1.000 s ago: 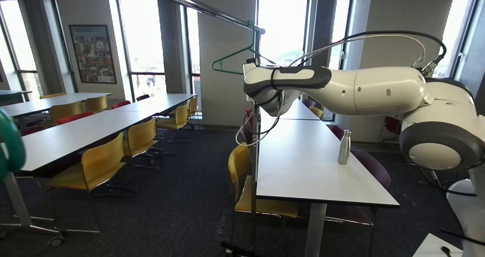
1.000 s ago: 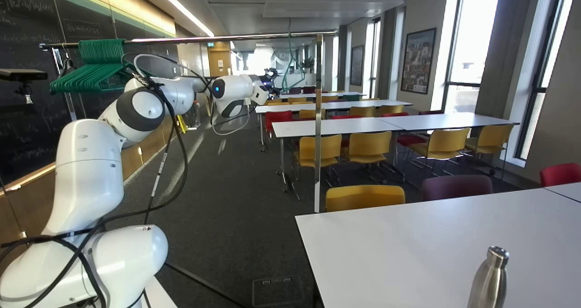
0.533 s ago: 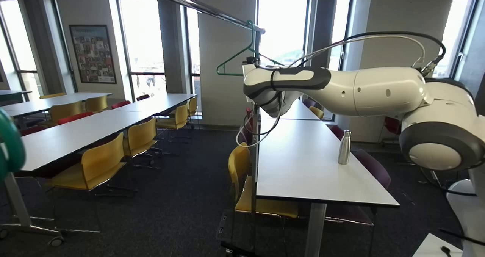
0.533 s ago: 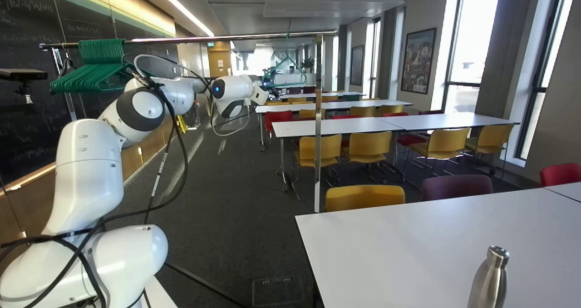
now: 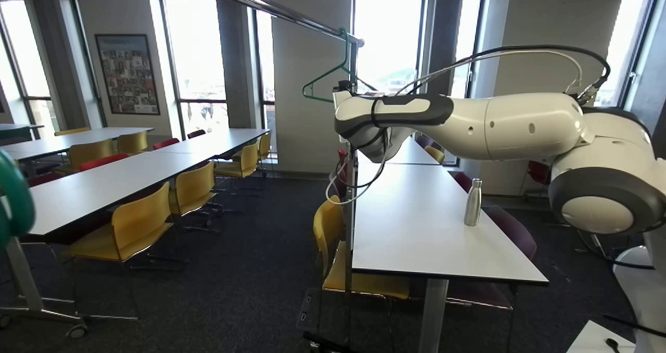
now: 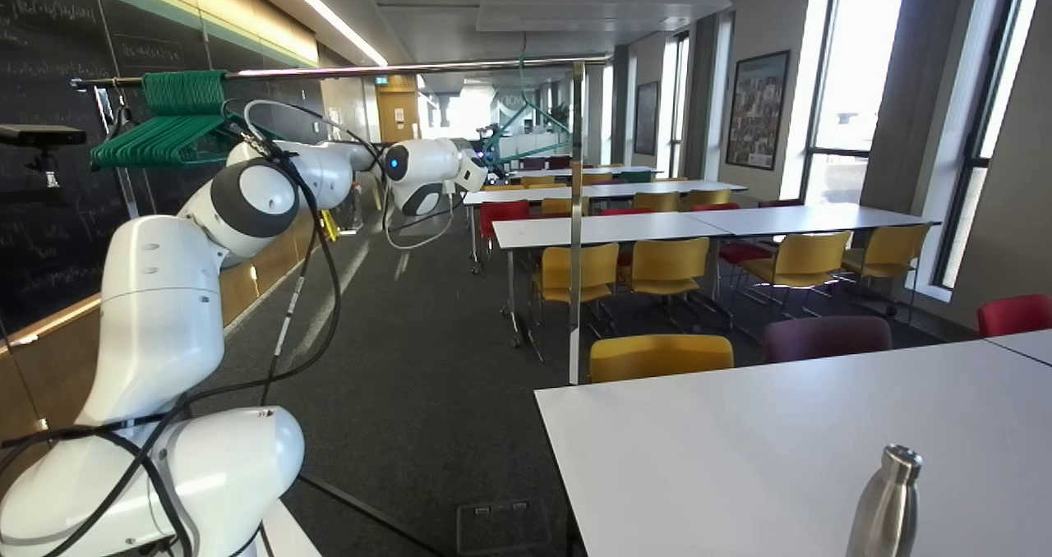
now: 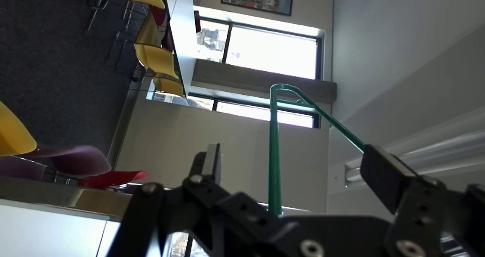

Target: Put one green hanger on the table.

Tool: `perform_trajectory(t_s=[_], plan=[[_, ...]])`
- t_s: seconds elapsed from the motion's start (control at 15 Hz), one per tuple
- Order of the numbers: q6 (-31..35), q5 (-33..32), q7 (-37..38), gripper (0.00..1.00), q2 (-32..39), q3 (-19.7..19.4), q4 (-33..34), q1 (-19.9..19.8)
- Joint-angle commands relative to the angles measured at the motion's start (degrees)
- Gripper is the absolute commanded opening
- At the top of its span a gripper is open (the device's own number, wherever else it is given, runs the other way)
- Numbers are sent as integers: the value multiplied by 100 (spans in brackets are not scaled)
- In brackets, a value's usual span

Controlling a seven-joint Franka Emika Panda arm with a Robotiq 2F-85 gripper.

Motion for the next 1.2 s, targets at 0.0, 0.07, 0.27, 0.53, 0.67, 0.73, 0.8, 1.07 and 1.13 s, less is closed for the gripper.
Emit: perform_trajectory(t_s=[0.0, 0.07, 0.27, 0.53, 0.67, 0.73, 0.8, 1.07, 1.13], plan=[[371, 140, -70, 100, -90, -262, -281, 134], [600, 335, -50, 100, 183, -590, -226, 176], [219, 1210, 147, 100, 1078, -1963, -113, 411], [175, 1679, 52, 100, 1720, -2615, -222, 427], [175, 1726, -420, 100, 1497, -2237, 8, 386], [175, 1632, -520, 100, 1341, -2011, 93, 368], [175, 1515, -637, 100, 1107, -1700, 204, 331], [-272, 986, -269, 100, 784, -1006, 609, 222], [-310, 906, -370, 100, 634, -790, 691, 170]])
